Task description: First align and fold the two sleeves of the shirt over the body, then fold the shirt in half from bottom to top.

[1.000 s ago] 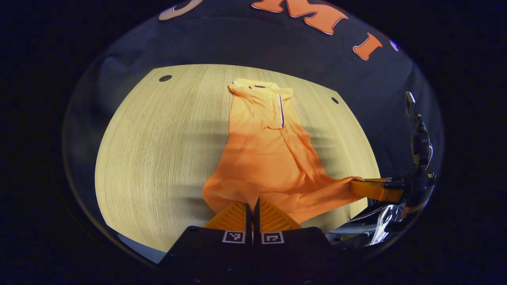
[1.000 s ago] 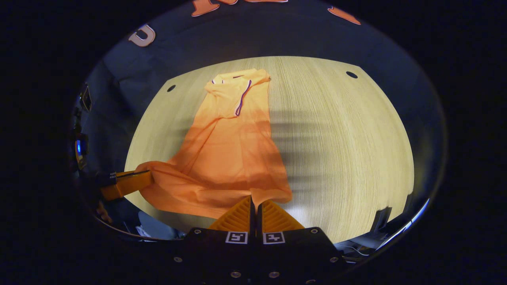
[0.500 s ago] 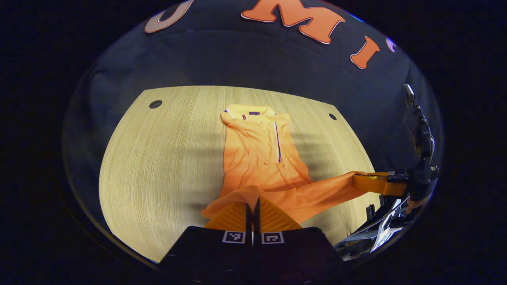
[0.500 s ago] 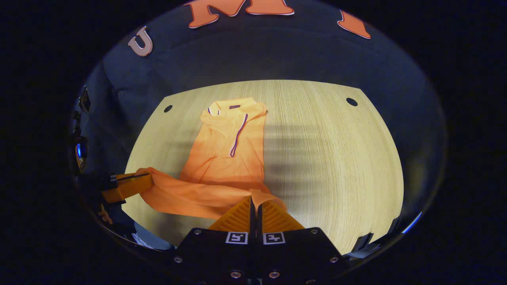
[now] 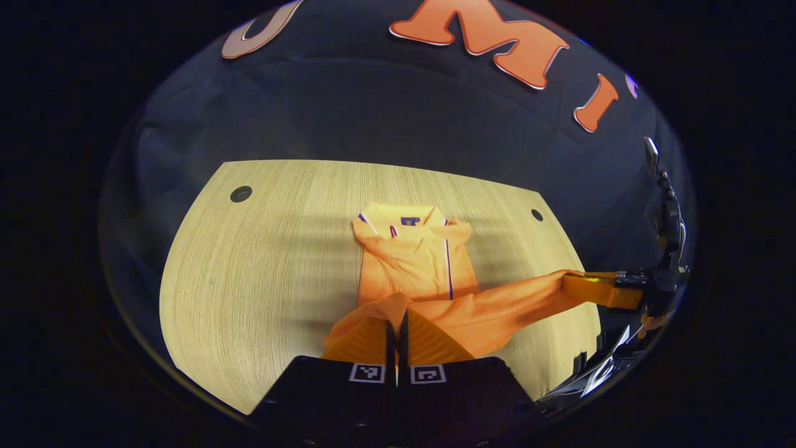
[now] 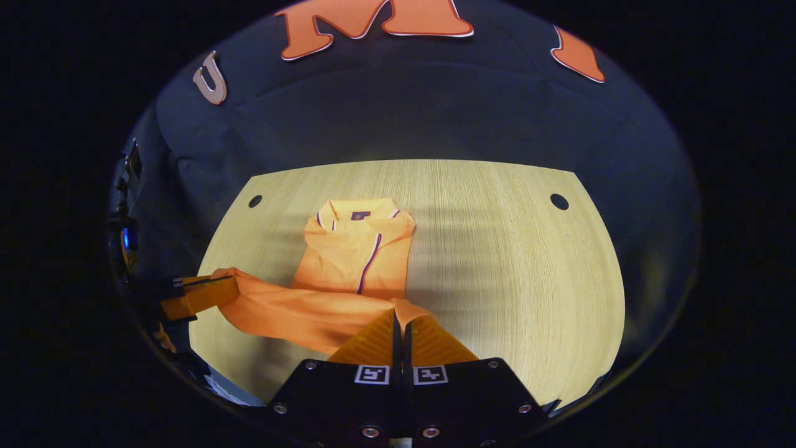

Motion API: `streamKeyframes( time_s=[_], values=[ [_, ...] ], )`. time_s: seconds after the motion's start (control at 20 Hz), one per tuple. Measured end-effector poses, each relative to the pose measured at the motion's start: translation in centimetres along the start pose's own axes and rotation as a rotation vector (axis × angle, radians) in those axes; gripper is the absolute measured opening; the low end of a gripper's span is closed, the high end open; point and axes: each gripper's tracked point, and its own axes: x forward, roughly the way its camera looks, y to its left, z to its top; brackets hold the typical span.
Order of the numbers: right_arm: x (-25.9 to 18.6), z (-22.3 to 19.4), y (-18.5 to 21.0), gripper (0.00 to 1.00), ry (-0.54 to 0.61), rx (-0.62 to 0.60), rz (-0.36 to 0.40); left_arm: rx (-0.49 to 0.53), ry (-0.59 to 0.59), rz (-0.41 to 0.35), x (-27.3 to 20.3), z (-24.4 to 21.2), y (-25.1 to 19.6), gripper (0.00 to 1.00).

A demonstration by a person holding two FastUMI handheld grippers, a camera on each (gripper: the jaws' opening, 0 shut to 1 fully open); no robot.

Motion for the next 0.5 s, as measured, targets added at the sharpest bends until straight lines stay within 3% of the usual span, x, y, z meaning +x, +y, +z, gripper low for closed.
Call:
streamKeyframes(
  time_s=[0.5],
  values=[
    [4.6,7.4,-1.0,0.0,-0.059,0.04,-0.002,0.026,-0.038,0.037,5.4,6.7,1.3,0.0]
  ],
)
